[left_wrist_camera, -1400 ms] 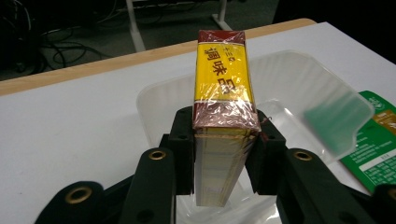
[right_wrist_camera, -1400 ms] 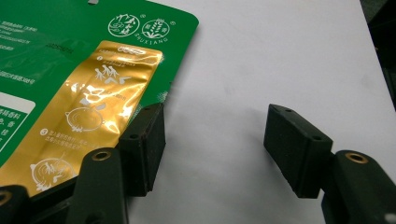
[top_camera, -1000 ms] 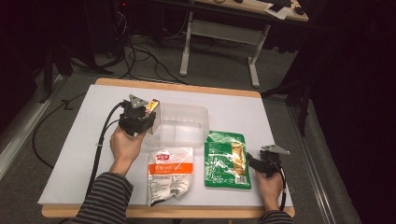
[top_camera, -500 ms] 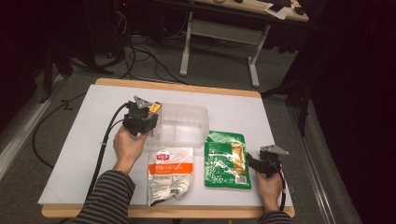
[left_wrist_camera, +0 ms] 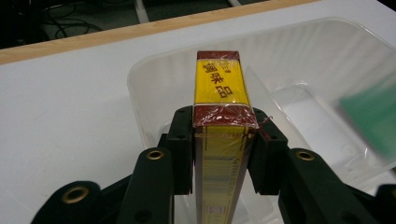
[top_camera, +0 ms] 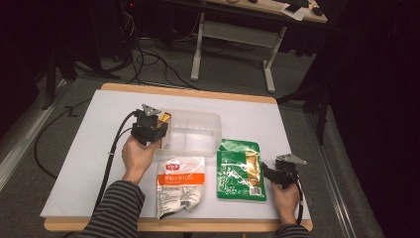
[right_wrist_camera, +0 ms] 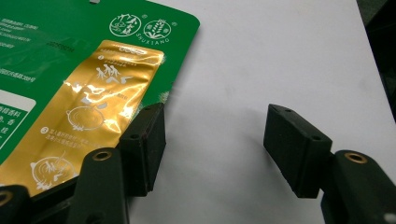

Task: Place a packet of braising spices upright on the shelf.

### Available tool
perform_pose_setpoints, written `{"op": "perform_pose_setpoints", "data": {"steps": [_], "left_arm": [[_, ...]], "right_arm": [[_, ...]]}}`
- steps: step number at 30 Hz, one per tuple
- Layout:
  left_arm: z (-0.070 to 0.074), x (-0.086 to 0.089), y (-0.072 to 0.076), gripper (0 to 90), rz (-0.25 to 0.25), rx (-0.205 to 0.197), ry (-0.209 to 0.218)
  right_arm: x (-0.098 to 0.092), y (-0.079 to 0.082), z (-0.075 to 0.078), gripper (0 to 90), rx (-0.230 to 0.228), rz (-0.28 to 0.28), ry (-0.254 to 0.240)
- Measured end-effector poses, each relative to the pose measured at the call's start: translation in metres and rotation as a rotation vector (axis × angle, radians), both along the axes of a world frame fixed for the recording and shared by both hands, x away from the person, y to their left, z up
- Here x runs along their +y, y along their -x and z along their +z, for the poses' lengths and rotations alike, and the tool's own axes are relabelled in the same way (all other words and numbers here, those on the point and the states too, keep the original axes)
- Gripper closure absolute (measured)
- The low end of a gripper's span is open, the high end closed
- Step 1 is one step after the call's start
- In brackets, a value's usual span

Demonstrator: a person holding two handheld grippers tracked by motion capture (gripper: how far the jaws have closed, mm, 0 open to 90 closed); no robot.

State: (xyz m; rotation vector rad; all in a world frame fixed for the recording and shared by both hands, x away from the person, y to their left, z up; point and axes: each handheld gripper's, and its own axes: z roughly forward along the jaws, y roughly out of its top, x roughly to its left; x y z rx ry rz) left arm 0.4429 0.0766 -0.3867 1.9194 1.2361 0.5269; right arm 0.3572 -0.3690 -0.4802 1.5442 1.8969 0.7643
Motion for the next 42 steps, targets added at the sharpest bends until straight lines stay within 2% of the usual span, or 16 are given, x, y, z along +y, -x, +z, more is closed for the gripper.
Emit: {"op": "perform_pose_setpoints", "data": {"steps": [4, 7, 10, 13, 16, 21, 28, 37, 42], "left_arm": [[-0.001, -0.001, 0.001, 65.0, -0.001, -0.002, -0.015], [0.002, 0.000, 0.003, 63.6, -0.005, -0.027, 0.008], [0.006, 0.002, 0.004, 57.3, -0.002, -0.036, 0.022], [0.009, 0.004, 0.008, 52.8, -0.008, -0.044, 0.001], [0.011, 0.006, 0.010, 48.0, -0.029, -0.061, 0.007], [0.018, 0.013, 0.018, 44.3, -0.040, -0.080, 0.005], [0.024, 0.028, 0.033, 43.1, -0.043, -0.094, 0.020], [0.023, 0.046, 0.045, 42.4, -0.020, -0.106, 0.047], [0.019, 0.053, 0.050, 42.4, -0.017, -0.101, 0.042]], "right_arm": [[0.000, 0.000, 0.000, 39.3, 0.000, 0.000, 0.000], [0.000, 0.000, 0.000, 39.3, -0.001, 0.003, 0.001], [0.000, 0.000, 0.000, 39.3, 0.001, 0.002, -0.002], [-0.001, 0.000, 0.000, 39.3, 0.000, 0.003, -0.002], [-0.001, 0.000, 0.000, 39.3, -0.001, 0.003, -0.004], [-0.001, -0.001, 0.000, 39.3, -0.003, 0.004, -0.005], [-0.001, -0.001, 0.000, 39.3, 0.000, 0.001, -0.010], [-0.002, -0.001, 0.000, 39.3, 0.004, 0.001, -0.017], [-0.002, -0.001, 0.000, 39.3, 0.004, 0.001, -0.018]]}}
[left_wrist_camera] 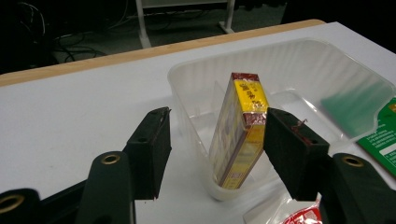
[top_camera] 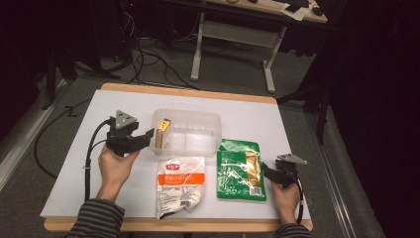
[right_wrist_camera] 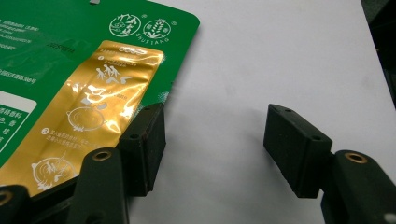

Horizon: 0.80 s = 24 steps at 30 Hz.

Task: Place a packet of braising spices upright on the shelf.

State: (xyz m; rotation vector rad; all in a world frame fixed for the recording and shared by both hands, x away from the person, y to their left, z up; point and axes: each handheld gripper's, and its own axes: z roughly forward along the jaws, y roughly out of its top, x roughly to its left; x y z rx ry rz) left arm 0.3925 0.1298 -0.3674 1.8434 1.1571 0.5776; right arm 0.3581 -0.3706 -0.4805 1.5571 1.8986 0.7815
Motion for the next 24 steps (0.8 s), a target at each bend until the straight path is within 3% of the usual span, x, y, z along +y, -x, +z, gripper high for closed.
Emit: {"op": "perform_pose_setpoints", "data": {"steps": [24], "left_arm": [[-0.032, 0.022, 0.018, 40.6, 0.023, 0.036, 0.044]], "right_arm": [[0.000, 0.000, 0.000, 39.2, 0.000, 0.000, 0.002]]}}
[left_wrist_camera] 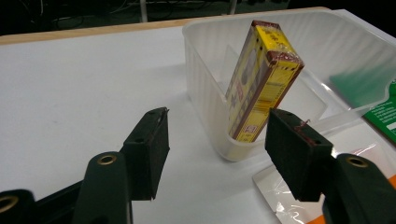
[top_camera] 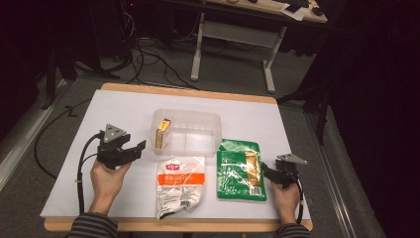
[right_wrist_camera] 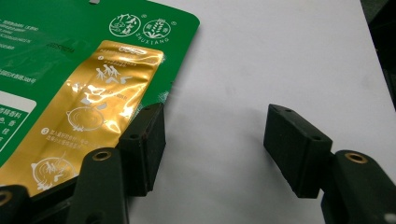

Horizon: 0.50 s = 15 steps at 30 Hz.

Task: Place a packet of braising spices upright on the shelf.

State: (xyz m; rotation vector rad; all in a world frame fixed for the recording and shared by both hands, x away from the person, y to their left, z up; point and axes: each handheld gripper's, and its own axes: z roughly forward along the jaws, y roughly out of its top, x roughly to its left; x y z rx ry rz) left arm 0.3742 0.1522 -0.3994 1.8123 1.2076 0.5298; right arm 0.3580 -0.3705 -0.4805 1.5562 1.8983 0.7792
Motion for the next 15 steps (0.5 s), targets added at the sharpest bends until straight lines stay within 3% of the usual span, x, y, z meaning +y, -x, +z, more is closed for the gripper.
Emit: {"op": "perform_pose_setpoints", "data": {"steps": [7, 15], "left_arm": [[-0.019, 0.000, 0.001, 40.5, 0.006, 0.030, 0.004], [-0.046, -0.004, -0.002, 40.4, 0.015, 0.079, -0.032]], "right_arm": [[0.000, 0.000, 0.000, 39.0, -0.001, 0.002, 0.001], [-0.002, -0.001, 0.000, 38.7, 0.009, 0.001, -0.011]]}}
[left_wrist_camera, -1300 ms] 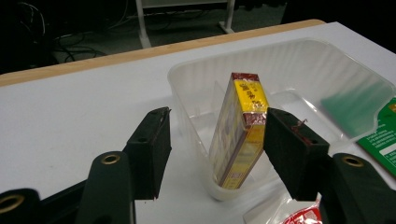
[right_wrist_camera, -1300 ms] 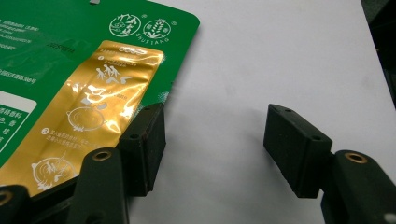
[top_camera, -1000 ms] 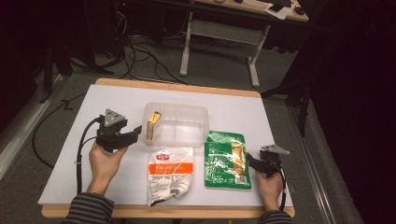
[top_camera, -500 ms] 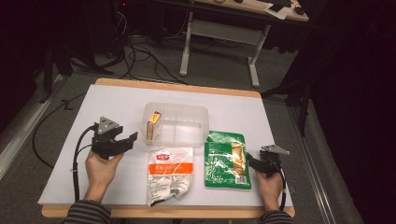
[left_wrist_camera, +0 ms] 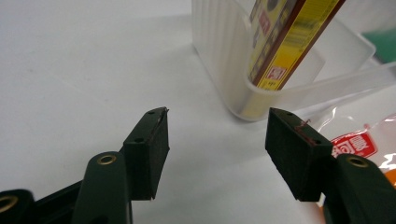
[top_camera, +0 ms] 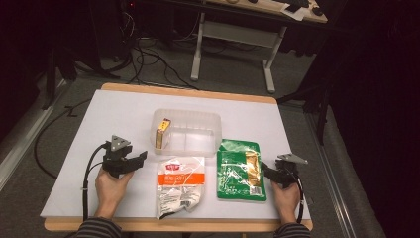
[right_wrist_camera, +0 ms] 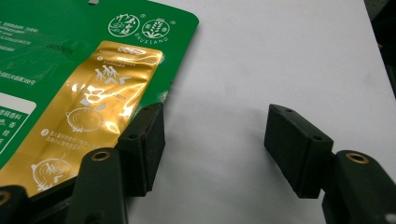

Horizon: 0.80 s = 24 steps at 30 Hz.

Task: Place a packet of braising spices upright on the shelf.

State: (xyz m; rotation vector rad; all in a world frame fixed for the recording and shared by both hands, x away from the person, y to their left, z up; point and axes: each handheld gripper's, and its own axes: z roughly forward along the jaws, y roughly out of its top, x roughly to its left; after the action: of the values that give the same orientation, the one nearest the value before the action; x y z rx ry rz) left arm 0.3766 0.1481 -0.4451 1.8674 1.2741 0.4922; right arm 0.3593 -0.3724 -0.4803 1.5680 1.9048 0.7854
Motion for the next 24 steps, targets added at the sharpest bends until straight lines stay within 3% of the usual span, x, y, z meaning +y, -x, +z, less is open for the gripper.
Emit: {"op": "perform_pose_setpoints", "data": {"steps": [11, 21, 24], "left_arm": [[-0.026, 0.001, -0.004, 40.4, 0.027, 0.035, -0.045], [-0.038, -0.003, -0.007, 40.3, 0.025, 0.042, -0.111], [-0.040, -0.005, -0.007, 39.7, 0.024, 0.026, -0.125]], "right_arm": [[-0.002, -0.001, 0.000, 38.6, 0.006, 0.002, -0.013], [-0.002, -0.002, 0.000, 38.3, 0.015, 0.001, -0.022], [-0.003, -0.002, 0.001, 38.0, 0.016, 0.004, -0.026]]}}
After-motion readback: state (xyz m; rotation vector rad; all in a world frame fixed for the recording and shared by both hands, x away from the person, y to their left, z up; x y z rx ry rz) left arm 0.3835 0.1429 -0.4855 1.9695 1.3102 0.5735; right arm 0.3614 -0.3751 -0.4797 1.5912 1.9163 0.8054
